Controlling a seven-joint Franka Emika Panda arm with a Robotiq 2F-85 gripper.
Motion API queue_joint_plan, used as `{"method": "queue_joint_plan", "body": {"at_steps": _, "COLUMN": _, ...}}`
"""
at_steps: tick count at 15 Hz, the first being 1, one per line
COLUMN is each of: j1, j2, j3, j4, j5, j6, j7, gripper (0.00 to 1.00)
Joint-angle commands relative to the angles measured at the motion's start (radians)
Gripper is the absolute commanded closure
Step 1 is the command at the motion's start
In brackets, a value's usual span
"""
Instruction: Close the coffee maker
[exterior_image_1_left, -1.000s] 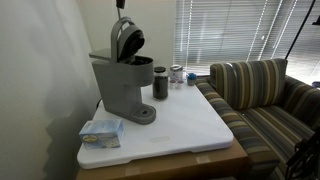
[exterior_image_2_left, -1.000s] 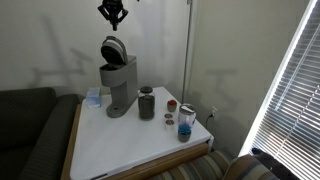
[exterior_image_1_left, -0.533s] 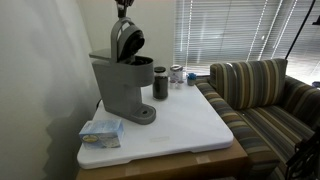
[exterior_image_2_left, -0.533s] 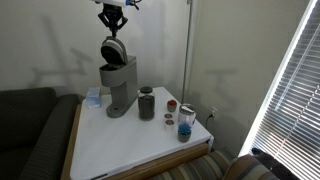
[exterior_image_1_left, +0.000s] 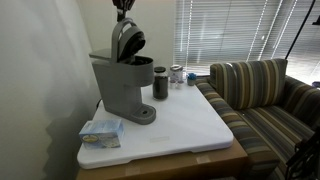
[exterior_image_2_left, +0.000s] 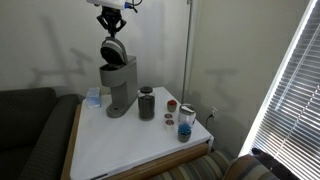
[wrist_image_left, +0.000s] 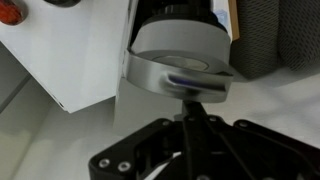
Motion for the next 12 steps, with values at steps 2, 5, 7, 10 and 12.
{"method": "queue_joint_plan", "body": {"at_steps": 2, "j1": -0.002, "j2": 0.029, "j3": 0.001, "j4": 0.031, "j5": 0.006, "j6": -0.11, "j7": 0.036, "gripper": 1.0}}
{"method": "queue_joint_plan", "body": {"at_steps": 5, "j1": 0.003, "j2": 0.026, "j3": -0.007, "j4": 0.028, "j5": 0.0, "j6": -0.206, "j7": 0.105, "gripper": 1.0}}
{"method": "queue_joint_plan", "body": {"at_steps": 7, "j1": 0.004, "j2": 0.029, "j3": -0.008, "j4": 0.03, "j5": 0.0, "j6": -0.259, "j7": 0.144, "gripper": 1.0}}
{"method": "queue_joint_plan", "body": {"at_steps": 10, "j1": 0.004, "j2": 0.039, "j3": -0.005, "j4": 0.037, "j5": 0.002, "j6": -0.314, "j7": 0.184, "gripper": 1.0}}
{"method": "queue_joint_plan", "body": {"at_steps": 12, "j1": 0.005, "j2": 0.047, "j3": -0.003, "j4": 0.043, "j5": 0.002, "j6": -0.338, "j7": 0.197, "gripper": 1.0}}
